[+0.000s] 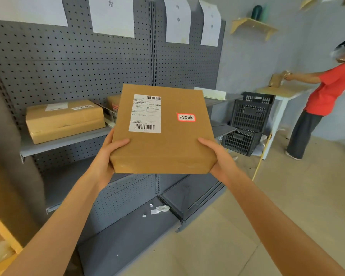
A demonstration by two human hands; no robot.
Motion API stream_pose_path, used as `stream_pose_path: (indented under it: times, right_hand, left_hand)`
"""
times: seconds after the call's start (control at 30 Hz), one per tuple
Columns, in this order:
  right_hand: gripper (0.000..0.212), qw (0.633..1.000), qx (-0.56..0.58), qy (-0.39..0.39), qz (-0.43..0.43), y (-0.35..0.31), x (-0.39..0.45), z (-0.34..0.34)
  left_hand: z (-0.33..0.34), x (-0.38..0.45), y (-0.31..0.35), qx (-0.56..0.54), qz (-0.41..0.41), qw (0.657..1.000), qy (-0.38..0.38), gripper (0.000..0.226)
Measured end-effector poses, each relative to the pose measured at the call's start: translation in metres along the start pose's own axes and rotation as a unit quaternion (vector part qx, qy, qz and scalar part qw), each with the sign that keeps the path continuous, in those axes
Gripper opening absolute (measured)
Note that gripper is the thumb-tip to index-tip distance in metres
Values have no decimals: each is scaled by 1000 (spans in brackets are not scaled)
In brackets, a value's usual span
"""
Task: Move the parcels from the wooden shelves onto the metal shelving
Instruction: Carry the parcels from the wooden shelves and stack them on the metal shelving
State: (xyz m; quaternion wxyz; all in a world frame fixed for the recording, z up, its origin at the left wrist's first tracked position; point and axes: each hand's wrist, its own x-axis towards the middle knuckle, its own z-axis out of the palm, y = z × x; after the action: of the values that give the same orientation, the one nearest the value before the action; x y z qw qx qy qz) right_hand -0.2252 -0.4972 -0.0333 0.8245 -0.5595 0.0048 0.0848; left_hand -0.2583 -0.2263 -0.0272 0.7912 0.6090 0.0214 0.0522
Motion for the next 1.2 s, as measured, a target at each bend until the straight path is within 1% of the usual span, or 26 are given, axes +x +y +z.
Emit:
stream_pose_path:
  times: [0.17, 0.37, 0.57, 0.73, 0.83, 0.9, 1.0, 1.13, 1.2]
  right_hand:
    - [49, 999, -4, -42, -14, -25, 75, 24]
    - [53, 992, -1, -125, 0, -26, 150, 71]
    - [49, 980, -18, -197, -2, -26, 220, 135]
    - [55, 968, -48, -245, 5, -27, 273, 190]
    - [46, 962, -61, -267, 6, -27, 297, 225]
    - [42, 956, -71, -283, 7, -24, 308, 248]
    - [43, 949, -89, -302, 10, -15, 325, 277]
    - [33, 945, -103, -309, 2, -6, 344, 311]
    - [35, 945, -115, -305, 9, 4, 352, 325]
  left_hand:
    - [-6, 52, 20, -1, 39, 998, 48, 77]
    - [-38, 87, 45, 21, 83, 991, 100, 60]
    - [-78, 122, 75, 11, 128, 972, 199, 48]
    - [-107, 144, 95, 13, 143, 953, 266, 50]
    - [-128, 153, 109, 26, 144, 943, 299, 63]
    - [-144, 157, 116, 32, 144, 936, 320, 63]
    - [-169, 167, 122, 46, 138, 926, 347, 69]
    - [-198, 183, 128, 55, 135, 918, 370, 64]
    - [-211, 190, 131, 57, 118, 916, 378, 60]
